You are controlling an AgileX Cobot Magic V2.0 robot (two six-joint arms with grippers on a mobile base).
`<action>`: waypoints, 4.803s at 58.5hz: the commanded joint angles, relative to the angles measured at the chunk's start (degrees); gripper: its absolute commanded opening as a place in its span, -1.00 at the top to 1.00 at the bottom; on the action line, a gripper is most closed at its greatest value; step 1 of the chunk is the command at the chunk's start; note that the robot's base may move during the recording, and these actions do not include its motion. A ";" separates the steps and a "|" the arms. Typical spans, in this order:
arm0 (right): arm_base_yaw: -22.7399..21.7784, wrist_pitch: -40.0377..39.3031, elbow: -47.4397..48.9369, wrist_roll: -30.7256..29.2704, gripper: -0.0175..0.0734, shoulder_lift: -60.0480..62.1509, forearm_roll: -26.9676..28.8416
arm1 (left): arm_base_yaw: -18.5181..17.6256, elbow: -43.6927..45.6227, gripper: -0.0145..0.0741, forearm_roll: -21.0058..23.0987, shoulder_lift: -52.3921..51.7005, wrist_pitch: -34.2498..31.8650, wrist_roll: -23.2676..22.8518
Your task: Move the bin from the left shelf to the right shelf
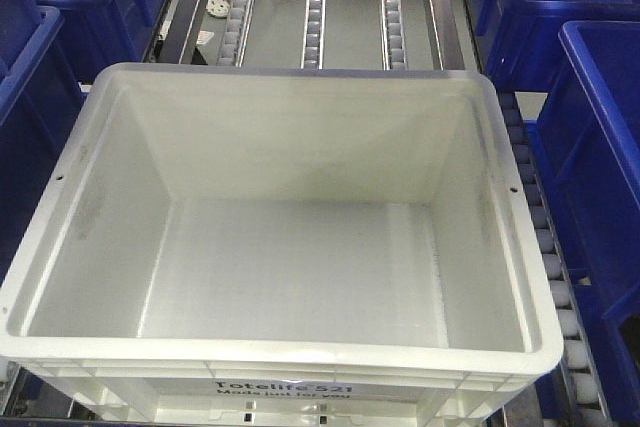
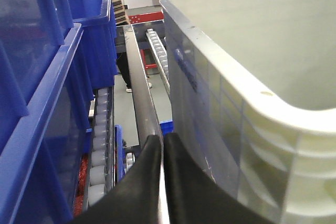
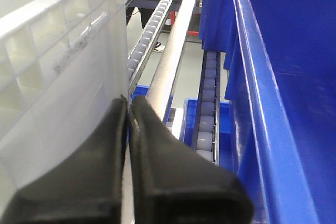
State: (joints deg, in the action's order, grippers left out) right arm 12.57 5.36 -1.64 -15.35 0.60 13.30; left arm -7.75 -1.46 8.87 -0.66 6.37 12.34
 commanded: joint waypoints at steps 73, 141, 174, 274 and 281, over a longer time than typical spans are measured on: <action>-0.03 30.79 42.85 3.83 0.63 -30.05 5.66 | -0.33 44.72 0.69 7.24 33.23 25.34 -3.68; -0.03 24.70 45.04 4.41 -0.90 -38.30 11.50 | -0.33 44.83 -0.28 10.88 38.20 20.61 -3.43; -0.03 34.56 60.05 4.96 -0.83 -57.23 10.48 | -0.28 57.76 -0.28 6.01 57.64 30.33 -4.15; -0.03 39.90 63.02 5.57 -0.69 -77.66 9.75 | -0.28 59.45 -0.28 6.53 72.78 33.56 -5.43; -0.03 39.85 63.02 5.57 -0.69 -77.66 9.75 | -0.28 59.45 -0.28 6.53 72.78 33.56 -5.43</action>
State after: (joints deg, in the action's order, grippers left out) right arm 12.57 47.02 59.62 -9.80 -78.47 22.25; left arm -7.75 56.26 14.22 73.16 41.83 7.37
